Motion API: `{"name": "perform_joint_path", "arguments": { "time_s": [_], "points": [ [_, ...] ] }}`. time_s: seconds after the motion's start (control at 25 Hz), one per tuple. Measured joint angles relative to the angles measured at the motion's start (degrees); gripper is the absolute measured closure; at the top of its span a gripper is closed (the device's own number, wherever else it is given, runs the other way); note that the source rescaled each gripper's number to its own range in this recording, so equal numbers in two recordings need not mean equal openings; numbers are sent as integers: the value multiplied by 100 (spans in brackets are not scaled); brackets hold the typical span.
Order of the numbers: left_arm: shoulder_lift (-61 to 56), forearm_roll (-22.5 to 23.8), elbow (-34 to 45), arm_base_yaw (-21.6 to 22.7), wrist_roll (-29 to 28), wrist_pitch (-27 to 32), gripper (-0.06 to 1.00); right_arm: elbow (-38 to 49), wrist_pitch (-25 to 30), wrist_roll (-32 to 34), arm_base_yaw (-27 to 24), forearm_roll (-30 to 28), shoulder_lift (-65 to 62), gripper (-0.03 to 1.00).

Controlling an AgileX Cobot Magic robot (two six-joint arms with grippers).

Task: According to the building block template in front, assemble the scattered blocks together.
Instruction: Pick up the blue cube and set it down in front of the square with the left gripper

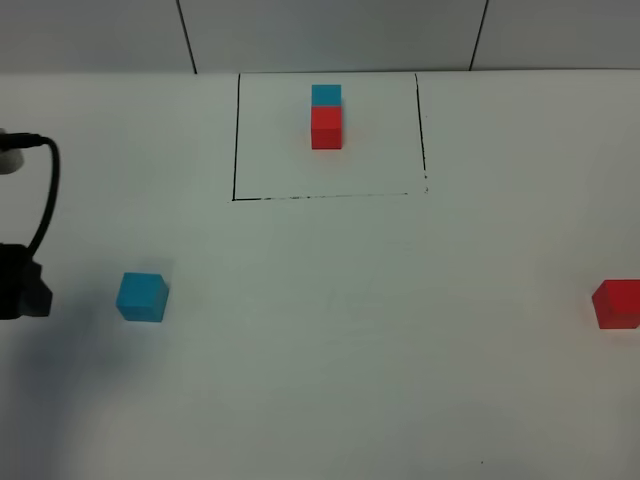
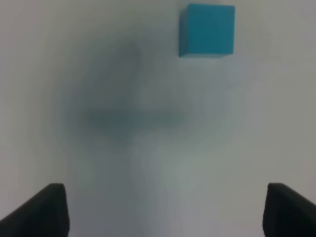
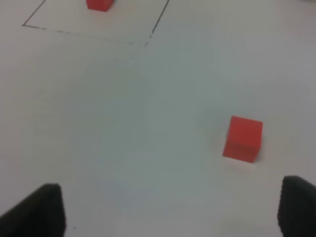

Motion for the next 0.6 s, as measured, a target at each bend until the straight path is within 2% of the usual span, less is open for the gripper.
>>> {"name": "perform_joint_path", "arguments": {
  "time_s": [0.28, 0.36, 0.6],
  "points": [
    [1532, 19, -444, -823, -238, -462, 18, 0, 0, 0, 0, 0, 0, 23],
    [1772, 11, -449, -970, -258, -651, 14, 0, 0, 0, 0, 0, 0, 23],
    [2127, 148, -451, -1006, -641, -1114, 1, 0, 0, 7, 0, 0, 0, 23]
  ]
}}
